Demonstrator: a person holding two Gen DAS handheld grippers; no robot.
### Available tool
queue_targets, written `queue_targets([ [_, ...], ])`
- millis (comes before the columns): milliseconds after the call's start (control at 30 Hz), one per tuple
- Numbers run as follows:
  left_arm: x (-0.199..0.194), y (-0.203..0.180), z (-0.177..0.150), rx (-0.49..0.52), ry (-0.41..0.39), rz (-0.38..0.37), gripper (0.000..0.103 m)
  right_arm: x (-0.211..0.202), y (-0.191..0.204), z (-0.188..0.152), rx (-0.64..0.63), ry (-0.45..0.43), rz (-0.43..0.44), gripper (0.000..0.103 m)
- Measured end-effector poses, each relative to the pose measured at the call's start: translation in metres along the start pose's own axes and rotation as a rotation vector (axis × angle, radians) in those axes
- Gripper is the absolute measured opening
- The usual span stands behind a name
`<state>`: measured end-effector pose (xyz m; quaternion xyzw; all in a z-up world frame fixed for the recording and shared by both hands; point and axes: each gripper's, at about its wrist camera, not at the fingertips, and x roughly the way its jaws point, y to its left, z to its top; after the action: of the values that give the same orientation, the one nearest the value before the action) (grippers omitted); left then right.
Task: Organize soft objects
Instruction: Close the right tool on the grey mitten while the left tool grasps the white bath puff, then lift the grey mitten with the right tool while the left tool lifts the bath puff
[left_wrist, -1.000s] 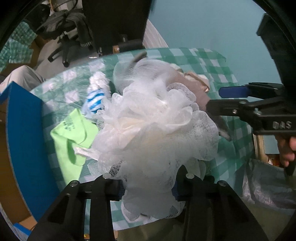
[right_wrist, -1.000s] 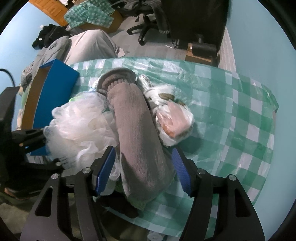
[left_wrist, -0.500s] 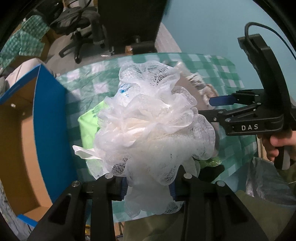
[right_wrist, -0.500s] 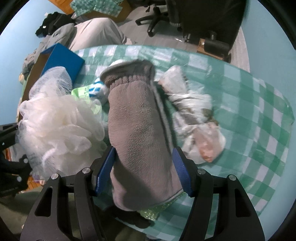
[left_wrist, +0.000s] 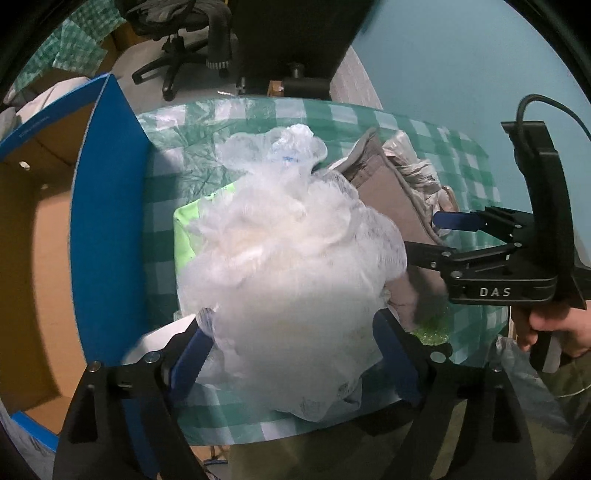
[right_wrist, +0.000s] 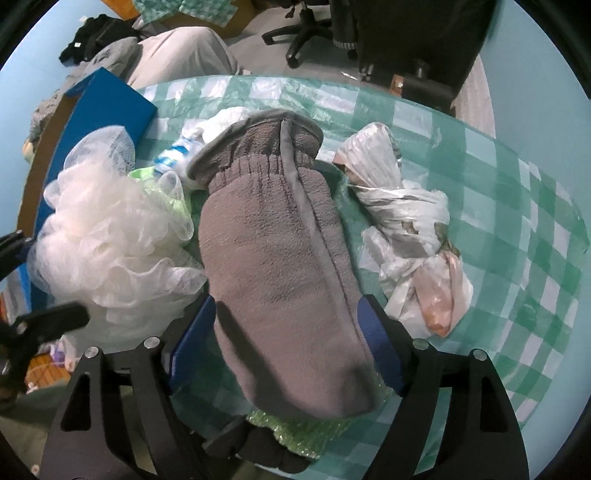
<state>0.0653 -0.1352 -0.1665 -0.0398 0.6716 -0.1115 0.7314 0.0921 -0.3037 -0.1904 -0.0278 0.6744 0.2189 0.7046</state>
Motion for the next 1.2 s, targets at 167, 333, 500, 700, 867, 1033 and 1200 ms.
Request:
queue_targets([
  [167,0.015,-0.004,0.002,-0.021,0.063,-0.022,0.093,0.011,0.0,0.002,0.001,0.026,0.007,0.08],
  [333,0.024,-0.011,0.007,-0.024,0.061,-0.013,0.102,0.018,0.0,0.0,-0.007,0.036,0.007,0.08],
  [500,0.045,-0.018,0.015,-0.011,0.092,0.053,0.102,0.023,0.0,0.001,-0.02,0.044,0.006,0.08],
  [700,0.068,-0.021,0.019,0.009,0.114,0.135,0.102,0.03,0.001,0.005,-0.027,0.051,-0.007,0.08],
  [867,0.069,-0.016,0.017,0.006,0.091,0.134,0.094,0.035,0.003,0.004,-0.036,0.038,-0.039,0.081],
  [1033,0.053,0.0,0.009,-0.006,0.055,0.129,0.063,0.035,0.014,-0.005,-0.077,0.014,-0.096,0.057],
  [1200,0.034,0.007,-0.003,-0.007,0.014,0.118,0.052,0.028,0.014,-0.01,-0.075,-0.008,-0.061,0.028],
])
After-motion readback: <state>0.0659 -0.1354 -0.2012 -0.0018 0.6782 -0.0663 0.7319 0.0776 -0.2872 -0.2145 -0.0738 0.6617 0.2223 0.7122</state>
